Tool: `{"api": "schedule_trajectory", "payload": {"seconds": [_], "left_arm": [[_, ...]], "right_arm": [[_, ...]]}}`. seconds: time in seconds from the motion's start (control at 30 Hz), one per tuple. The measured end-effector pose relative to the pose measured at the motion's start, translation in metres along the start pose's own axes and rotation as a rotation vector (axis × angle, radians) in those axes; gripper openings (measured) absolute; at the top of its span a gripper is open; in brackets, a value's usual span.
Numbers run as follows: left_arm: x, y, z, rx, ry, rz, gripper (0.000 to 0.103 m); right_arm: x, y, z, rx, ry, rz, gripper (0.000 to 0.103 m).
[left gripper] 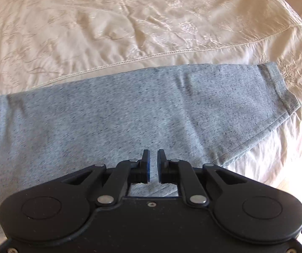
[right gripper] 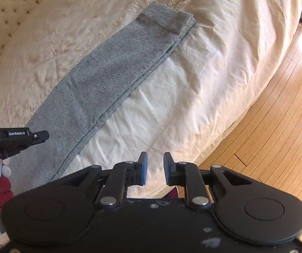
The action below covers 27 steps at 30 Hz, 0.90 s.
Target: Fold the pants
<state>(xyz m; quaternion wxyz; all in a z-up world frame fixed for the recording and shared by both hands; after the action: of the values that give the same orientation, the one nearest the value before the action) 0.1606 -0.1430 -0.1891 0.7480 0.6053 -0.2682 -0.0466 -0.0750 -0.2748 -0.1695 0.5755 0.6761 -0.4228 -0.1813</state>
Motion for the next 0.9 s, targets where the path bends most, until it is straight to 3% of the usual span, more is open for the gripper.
{"api": "schedule_trajectory", "payload": {"seconds": [0.13,0.27,0.4,0.67,0.9], "left_arm": [[0.004,-0.030,0.026,-0.007,-0.083,-0.054,0.016],[-0.017,-0.057,0.033,-0.053,-0.102,-0.199,0.016],[-0.028,-0.057,0.032,-0.066,-0.143,-0.197,0.016],[-0.017,-0.066,0.011,-0.134,0.031,-0.287,0.016],[-0.023,-0.061,0.017,-0.056,0.063,-0.259,0.016]], "right_arm": [[0.012,0.004,0.000,-0.008,-0.032,0.012,0.020],[0.034,0.000,-0.003,-0.011,-0.049,0.026,0.020],[0.064,-0.010,-0.003,-0.028,-0.071,0.054,0.022],[0.133,-0.034,0.011,-0.056,-0.046,0.085,0.027],[0.185,-0.079,0.041,-0.035,-0.038,0.026,0.031]]}}
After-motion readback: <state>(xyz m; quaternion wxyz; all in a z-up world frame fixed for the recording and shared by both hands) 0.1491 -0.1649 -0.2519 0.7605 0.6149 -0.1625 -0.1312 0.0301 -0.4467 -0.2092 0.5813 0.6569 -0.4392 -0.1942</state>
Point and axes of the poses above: each gripper's, at about its wrist camera, not at the fingertips, and y roughly against the way its jaws point, z to its right, x to its top, the point moved 6 cm from there along -y, roughly the way its jaws point, and after that the axes turned 1 degree about y, right-handed, at the moved point
